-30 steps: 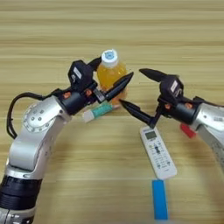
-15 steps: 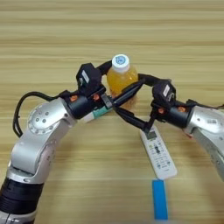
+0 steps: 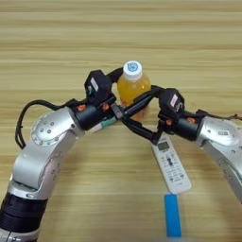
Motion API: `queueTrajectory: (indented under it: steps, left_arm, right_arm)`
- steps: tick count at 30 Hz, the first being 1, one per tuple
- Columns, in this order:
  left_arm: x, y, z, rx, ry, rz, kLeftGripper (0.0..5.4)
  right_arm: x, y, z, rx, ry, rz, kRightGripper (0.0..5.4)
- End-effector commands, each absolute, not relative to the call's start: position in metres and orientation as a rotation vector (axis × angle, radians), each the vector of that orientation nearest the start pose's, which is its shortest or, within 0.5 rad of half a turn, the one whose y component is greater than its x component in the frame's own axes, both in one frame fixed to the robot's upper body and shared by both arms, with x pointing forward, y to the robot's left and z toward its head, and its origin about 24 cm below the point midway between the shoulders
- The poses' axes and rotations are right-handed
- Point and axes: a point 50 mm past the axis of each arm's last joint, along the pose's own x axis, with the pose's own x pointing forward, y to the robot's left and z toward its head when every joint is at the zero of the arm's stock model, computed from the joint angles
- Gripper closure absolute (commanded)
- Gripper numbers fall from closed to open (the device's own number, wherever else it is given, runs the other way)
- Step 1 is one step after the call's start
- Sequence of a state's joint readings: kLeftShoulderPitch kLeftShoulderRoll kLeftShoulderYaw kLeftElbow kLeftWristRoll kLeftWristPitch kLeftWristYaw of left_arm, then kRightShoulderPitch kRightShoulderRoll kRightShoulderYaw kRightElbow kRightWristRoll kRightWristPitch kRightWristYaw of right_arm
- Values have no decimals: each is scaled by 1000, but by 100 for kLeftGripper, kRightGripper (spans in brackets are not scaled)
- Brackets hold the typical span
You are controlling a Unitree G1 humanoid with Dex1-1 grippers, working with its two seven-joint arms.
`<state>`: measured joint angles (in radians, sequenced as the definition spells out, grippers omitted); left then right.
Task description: Move the objects on the table
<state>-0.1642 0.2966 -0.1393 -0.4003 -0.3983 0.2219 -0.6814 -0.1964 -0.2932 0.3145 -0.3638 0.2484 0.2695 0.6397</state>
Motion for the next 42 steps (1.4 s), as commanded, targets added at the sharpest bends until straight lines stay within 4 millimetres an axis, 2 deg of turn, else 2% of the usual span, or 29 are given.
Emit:
queueTrajectory:
  steps: [1,6,19,20,24,30,32,38,42]
  left_arm:
    - [239,105,149,27,-300,-1012,191]
    - [239,105,146,32,-291,-1015,191]
    - [241,106,145,37,-287,-1004,191]
    - [242,106,145,42,-291,-999,162]
    - [240,106,146,45,-314,-1010,130]
    - [222,102,153,21,-390,-1121,83]
    - [219,101,154,12,-406,-1138,48]
    - [216,102,166,-58,-480,-1109,1]
    - [218,106,176,-112,-536,-1050,0]
  right_arm:
    - [238,-71,134,-142,-200,1086,137]
    - [239,-71,136,-136,-208,1077,190]
    - [241,-71,138,-121,-217,1072,197]
    - [241,-71,138,-118,-216,1068,197]
    - [244,-73,137,-111,-214,1047,197]
    - [248,-76,137,-104,-213,1021,197]
    - [249,-77,137,-100,-215,1011,197]
    - [254,-84,140,-85,-229,963,197]
    - [259,-91,142,-76,-235,918,197]
